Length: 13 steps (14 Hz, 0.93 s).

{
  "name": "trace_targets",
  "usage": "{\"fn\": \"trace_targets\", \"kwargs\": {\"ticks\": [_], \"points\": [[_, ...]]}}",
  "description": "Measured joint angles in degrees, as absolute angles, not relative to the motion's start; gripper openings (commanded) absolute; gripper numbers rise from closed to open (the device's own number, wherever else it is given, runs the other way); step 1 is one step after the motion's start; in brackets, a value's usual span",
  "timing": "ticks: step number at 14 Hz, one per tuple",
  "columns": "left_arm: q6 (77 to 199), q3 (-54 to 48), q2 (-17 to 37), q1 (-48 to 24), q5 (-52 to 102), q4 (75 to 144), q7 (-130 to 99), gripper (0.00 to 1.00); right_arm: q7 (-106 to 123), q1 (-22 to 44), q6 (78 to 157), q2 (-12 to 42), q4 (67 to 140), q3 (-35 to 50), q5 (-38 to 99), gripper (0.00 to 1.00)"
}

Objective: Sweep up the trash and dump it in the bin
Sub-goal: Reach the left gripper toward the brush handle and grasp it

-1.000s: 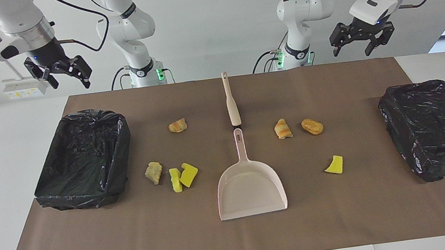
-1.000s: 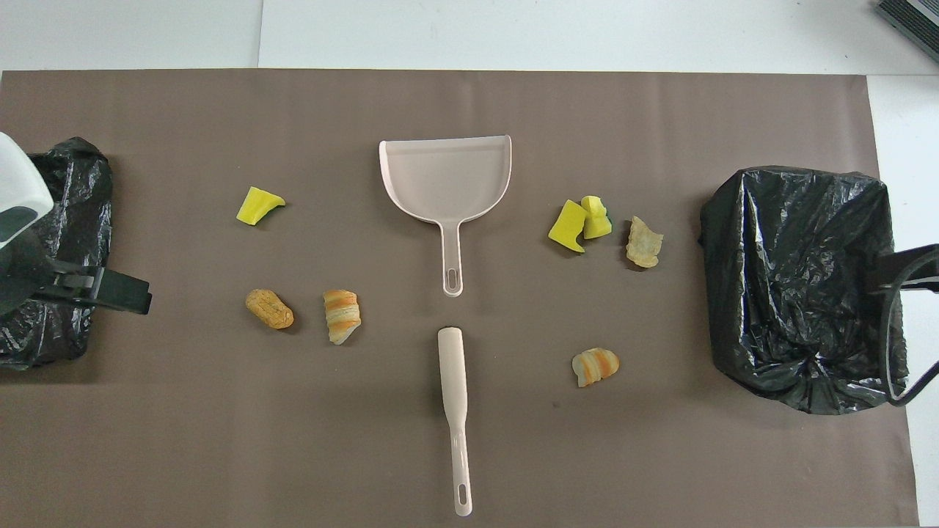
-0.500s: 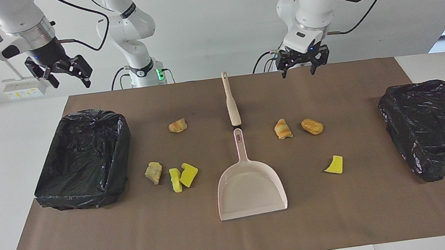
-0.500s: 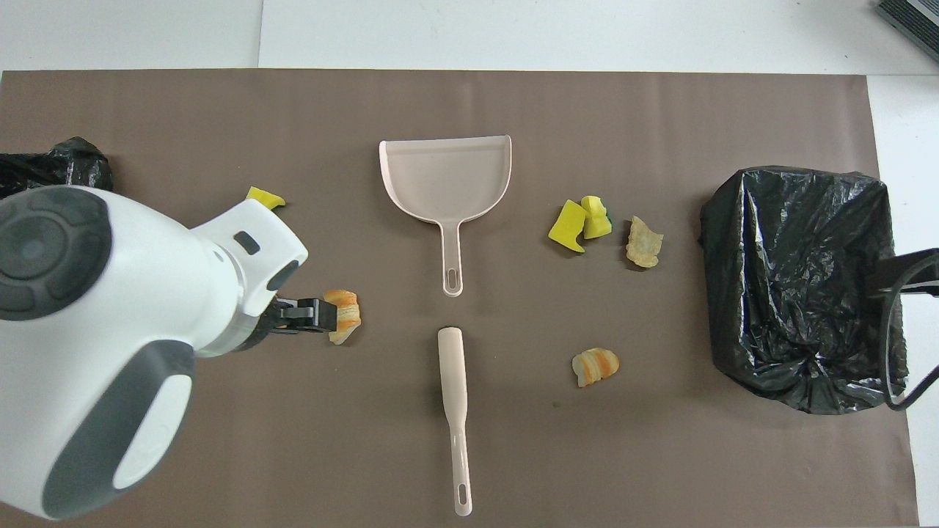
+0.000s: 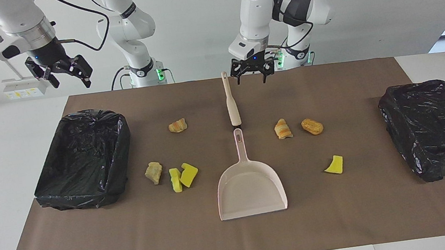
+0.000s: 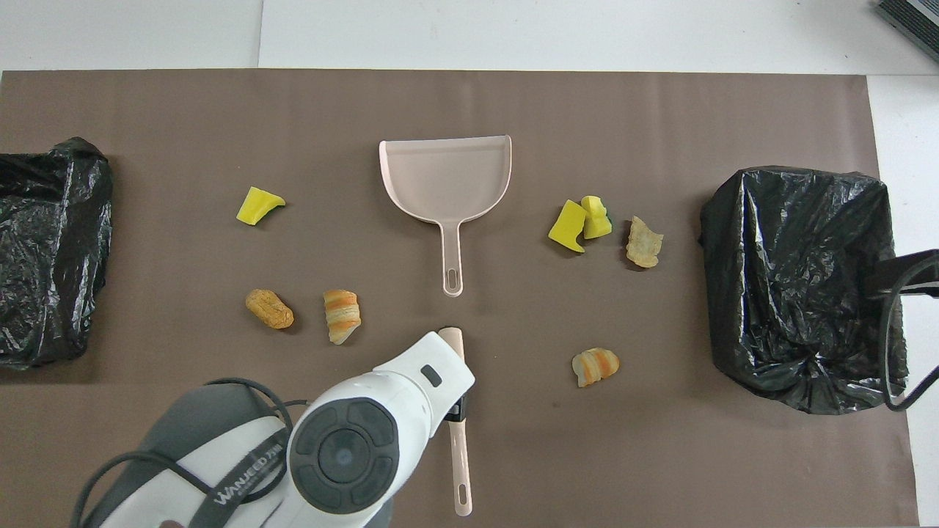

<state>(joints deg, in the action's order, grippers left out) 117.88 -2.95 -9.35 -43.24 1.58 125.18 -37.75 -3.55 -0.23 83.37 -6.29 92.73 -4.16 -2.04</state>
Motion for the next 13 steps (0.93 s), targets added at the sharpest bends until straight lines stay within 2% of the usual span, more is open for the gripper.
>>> {"fn": "trace_targets", "kwargs": {"ticks": [5, 8, 11, 12, 13], "points": [[131.0, -3.0, -7.8, -55.4, 1.6, 136.8, -46.4, 1.00, -3.5, -0.2, 83.4, -6.4, 93.0, -4.2, -2.0, 1.00], [134.3, -2.9, -5.9, -57.4, 1.6, 138.6, -48.0, 0.97, -3.5, -0.2, 83.4, -6.5, 93.1, -4.2, -2.0, 1.00], [134.4, -2.6, -5.4, -57.4, 1.6, 138.6, -48.1, 0.81, -3.5, -0.2, 83.4, -6.5, 93.1, -4.2, -2.0, 1.00], [134.4, -2.6, -5.4, -57.4, 1.6, 138.6, -48.4, 0.67, -3.5, -0.2, 83.4, -6.6, 93.1, -4.2, -2.0, 1.00], [134.4, -2.6, -5.4, -57.4, 1.6, 138.6, -48.4, 0.38, -3.5, -0.2, 83.4, -6.6, 93.2, -4.2, -2.0, 1.00]]}}
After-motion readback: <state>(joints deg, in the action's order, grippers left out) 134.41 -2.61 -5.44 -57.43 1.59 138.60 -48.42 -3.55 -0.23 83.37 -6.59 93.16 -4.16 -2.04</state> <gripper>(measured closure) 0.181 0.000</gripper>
